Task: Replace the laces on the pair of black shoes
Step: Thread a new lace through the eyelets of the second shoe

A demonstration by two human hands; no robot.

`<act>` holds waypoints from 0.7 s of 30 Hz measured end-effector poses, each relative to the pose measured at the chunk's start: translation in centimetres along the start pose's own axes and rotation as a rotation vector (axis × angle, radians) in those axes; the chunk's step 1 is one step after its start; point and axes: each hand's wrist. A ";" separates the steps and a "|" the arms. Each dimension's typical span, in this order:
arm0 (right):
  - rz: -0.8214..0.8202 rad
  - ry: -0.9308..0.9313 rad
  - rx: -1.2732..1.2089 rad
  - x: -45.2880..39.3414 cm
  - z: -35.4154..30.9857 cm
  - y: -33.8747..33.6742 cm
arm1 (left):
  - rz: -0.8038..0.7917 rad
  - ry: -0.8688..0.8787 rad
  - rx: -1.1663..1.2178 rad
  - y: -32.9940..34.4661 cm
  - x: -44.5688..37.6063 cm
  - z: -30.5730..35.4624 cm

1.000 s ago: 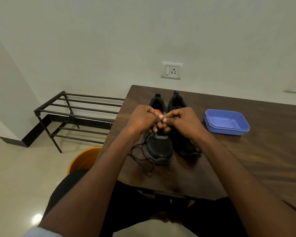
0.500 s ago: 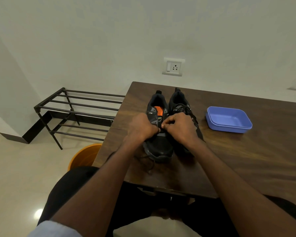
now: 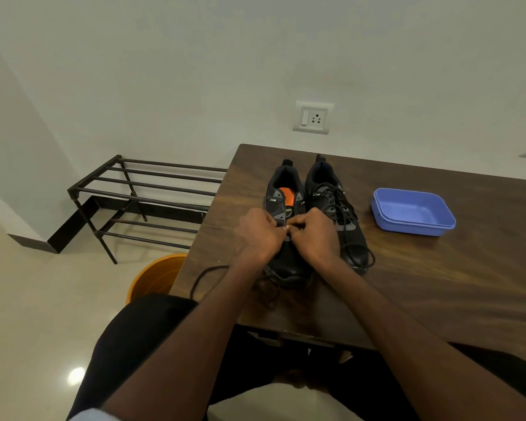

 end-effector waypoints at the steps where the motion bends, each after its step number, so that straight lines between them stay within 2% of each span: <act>1: -0.017 -0.031 0.041 -0.2 0.1 -0.3 | -0.008 0.002 0.005 0.0 0.0 -0.1; 6: 0.006 0.051 0.028 -0.4 0.1 -0.3 | -0.006 0.023 0.012 0.0 0.1 -0.4; 9: -0.052 0.091 -0.094 -0.3 -0.1 -0.4 | 0.005 0.066 0.019 0.2 0.2 -0.8; 12: -0.084 0.075 -0.109 -0.5 -0.1 -0.7 | -0.002 0.104 0.021 0.1 0.2 -1.0; 17: -0.001 0.084 0.088 0.4 -1.0 -0.8 | -0.030 0.144 -0.002 0.0 0.3 -1.0; 21: -0.008 0.030 0.302 1.7 -1.7 -1.3 | -0.022 0.140 0.021 0.1 0.5 -1.1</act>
Point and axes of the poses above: each hand's wrist, its own x-axis away from the middle knuckle, its own y-axis out of the palm, z = x × y, and after that the axes turned 15 degrees about x, right-handed
